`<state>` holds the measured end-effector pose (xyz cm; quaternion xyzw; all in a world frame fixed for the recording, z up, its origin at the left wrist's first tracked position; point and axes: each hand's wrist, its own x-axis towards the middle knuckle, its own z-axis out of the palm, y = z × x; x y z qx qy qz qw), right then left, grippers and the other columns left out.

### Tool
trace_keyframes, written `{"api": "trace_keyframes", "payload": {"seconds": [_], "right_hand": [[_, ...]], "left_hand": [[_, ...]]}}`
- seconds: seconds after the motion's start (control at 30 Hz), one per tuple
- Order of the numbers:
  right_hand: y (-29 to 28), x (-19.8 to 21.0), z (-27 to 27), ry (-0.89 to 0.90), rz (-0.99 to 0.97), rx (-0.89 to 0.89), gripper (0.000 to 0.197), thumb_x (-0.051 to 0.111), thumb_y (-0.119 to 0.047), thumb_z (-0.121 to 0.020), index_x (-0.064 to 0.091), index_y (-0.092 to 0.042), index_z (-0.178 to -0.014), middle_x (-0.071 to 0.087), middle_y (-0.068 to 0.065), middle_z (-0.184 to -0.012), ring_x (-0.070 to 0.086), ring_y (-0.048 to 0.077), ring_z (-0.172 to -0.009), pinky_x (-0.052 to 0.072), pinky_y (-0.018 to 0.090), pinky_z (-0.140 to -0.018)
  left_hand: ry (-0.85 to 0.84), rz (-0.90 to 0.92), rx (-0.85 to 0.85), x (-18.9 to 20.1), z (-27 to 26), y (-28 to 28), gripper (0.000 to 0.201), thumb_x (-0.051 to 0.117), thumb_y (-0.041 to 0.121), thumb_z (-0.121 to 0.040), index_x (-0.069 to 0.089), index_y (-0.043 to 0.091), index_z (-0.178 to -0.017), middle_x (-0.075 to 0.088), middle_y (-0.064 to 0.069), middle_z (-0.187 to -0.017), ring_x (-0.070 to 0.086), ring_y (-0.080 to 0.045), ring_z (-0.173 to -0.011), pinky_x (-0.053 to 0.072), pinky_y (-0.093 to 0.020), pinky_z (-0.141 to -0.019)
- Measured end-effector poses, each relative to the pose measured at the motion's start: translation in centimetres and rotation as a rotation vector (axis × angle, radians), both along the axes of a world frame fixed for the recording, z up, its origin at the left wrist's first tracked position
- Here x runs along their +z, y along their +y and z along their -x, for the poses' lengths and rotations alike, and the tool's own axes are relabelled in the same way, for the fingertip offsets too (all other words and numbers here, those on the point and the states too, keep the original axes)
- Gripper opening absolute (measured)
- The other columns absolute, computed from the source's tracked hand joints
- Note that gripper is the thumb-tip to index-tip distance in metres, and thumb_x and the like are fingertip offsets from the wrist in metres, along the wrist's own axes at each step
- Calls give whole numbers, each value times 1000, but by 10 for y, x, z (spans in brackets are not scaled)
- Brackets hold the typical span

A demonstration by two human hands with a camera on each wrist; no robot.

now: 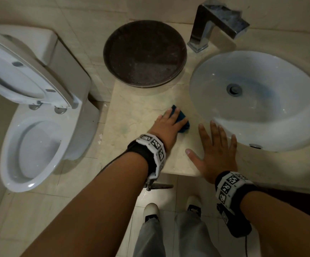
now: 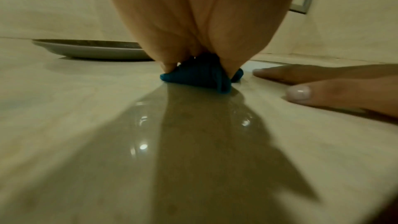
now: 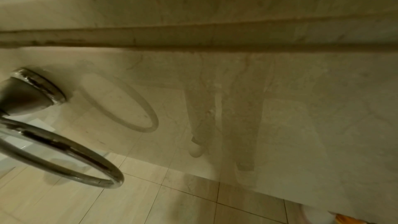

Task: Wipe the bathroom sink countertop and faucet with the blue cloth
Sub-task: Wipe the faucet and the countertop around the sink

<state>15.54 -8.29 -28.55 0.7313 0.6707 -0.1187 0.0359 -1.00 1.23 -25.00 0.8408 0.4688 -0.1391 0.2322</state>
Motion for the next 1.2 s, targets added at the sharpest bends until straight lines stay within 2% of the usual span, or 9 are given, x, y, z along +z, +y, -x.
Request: {"api": "trace_keyframes", "payload": {"seconds": [0.1, 0.27, 0.47, 0.6, 0.7, 0.83, 1.07, 1.2], "right_hand": [[0, 1, 1, -16, 15, -1, 82, 8, -76, -75, -12, -38, -145, -13, -2, -157, -6, 20, -145, -5, 53, -115], [1, 3, 1, -13, 27, -1, 82, 6, -77, -73, -12, -39, -144, -13, -4, -157, -5, 21, -145, -2, 53, -115], [1, 4, 1, -15, 32, 5, 82, 8, -77, -75, -10, -38, -145, -13, -4, -157, -5, 20, -145, -2, 54, -115], [1, 5, 1, -11, 33, 4, 82, 9, -77, -74, -10, -39, -145, -12, -3, -157, -5, 20, -145, -2, 53, -115], [1, 4, 1, -10, 35, 8, 82, 8, -77, -75, -10, -39, -145, -12, -3, -157, -5, 20, -145, -2, 53, -115], [1, 4, 1, -6, 38, 4, 82, 8, -77, -74, -10, -38, -145, -13, -3, -157, -5, 20, -145, -3, 53, -115], [2, 6, 1, 23, 55, -6, 82, 8, -76, -73, -13, -40, -144, -17, -5, -156, -10, 19, -144, -6, 52, -115], [1, 6, 1, 51, 54, -16, 83, 10, -77, -73, -12, -41, -144, -18, -6, -156, -11, 18, -144, -8, 52, -115]], "left_hand": [[-5, -2, -20, -3, 10, -21, 68, 41, 13, -96, 4, 25, -150, -13, -7, -158, -10, -26, -145, 4, -40, -117], [33, -5, 90, 3, 56, -48, 66, 36, 11, -97, -2, 25, -150, -19, -7, -156, -13, -25, -145, 2, -38, -118], [-18, -50, 372, 4, 106, -61, 59, 30, 16, -100, 0, 24, -150, -17, -7, -157, -13, -29, -145, 2, -38, -119], [-93, -114, 501, -8, 116, -58, 55, 33, 16, -100, 9, 21, -150, -7, -9, -158, -7, -32, -145, 4, -42, -118], [-129, -141, 457, -12, 115, -57, 57, 38, 14, -98, 13, 17, -149, -2, -13, -158, -3, -35, -144, 6, -44, -118], [-108, -115, 354, -10, 97, -45, 60, 38, 14, -97, 9, 18, -150, -8, -13, -157, -6, -34, -144, 4, -42, -117], [-3, -112, 234, -13, 60, 11, 61, 35, 19, -99, 3, 20, -151, -11, -14, -157, -5, -35, -144, 8, -43, -116], [-5, -96, 212, -10, 32, 35, 61, 35, 18, -98, 4, 20, -151, -10, -13, -157, -6, -36, -144, 7, -45, -116]]}}
